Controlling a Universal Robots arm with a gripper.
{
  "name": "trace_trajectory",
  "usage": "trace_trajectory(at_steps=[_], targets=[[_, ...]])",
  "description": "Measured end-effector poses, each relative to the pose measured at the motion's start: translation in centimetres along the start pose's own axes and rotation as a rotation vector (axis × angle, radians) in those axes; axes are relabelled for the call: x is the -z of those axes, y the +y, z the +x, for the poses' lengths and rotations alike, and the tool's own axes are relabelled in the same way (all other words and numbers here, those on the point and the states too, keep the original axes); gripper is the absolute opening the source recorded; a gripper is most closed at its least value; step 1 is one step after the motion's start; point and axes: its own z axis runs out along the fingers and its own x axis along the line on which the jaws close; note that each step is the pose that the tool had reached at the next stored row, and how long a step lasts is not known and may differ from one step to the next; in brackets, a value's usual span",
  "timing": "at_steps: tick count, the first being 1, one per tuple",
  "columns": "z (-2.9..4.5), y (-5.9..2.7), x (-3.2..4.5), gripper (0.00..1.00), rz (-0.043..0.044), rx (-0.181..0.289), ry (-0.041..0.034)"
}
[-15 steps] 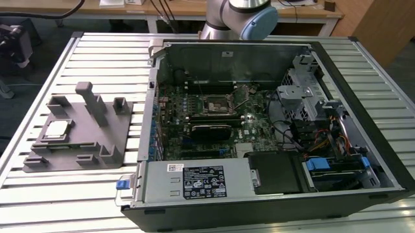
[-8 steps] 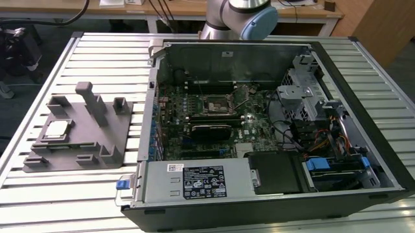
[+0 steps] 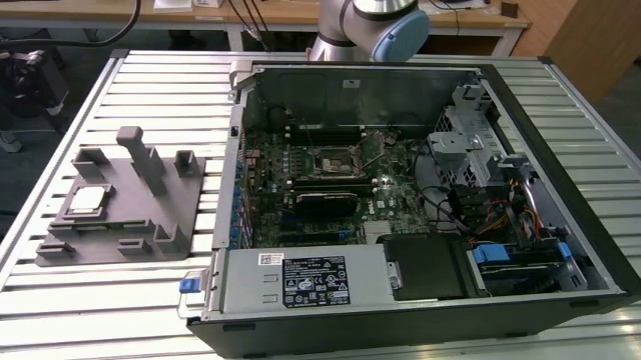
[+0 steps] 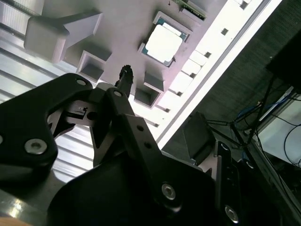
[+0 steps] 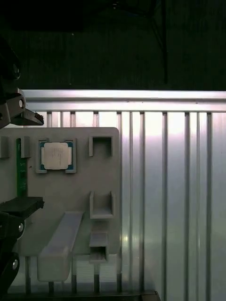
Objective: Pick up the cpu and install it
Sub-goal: 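Pick up the cpu and move it towards the insertion slot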
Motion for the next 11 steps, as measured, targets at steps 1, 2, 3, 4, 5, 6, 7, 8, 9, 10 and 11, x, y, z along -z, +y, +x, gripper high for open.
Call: trace_trajectory(at_steps=[1, 2, 3, 4, 5, 6, 7, 8, 9, 10, 11], targets=[[0.00, 0.00, -0.11, 0.70, 0.0000, 0.000, 0.0000], [0.00, -0.01, -0.23, 0.70, 0.0000, 0.000, 0.0000], [0.00, -0.02, -0.36, 0.70, 0.0000, 0.000, 0.0000], [0.01, -0.02, -0.51, 0.70, 0.0000, 0.000, 0.0000], [0.01, -0.03, -0.66, 0.70, 0.0001, 0.001, 0.0001], [0.01, -0.04, -0.82, 0.70, 0.0000, 0.002, 0.0001], [0.01, -0.04, -1.00, 0.70, -0.0001, 0.005, 0.0002], [0.02, -0.05, -1.16, 0.70, -0.0001, 0.011, 0.0005], [0.02, -0.06, -1.28, 0.70, -0.0003, 0.020, 0.0014], [0.02, -0.06, -1.37, 0.70, 0.0003, 0.028, 0.0028], [0.03, -0.08, -1.46, 0.70, 0.0019, 0.032, 0.0035]])
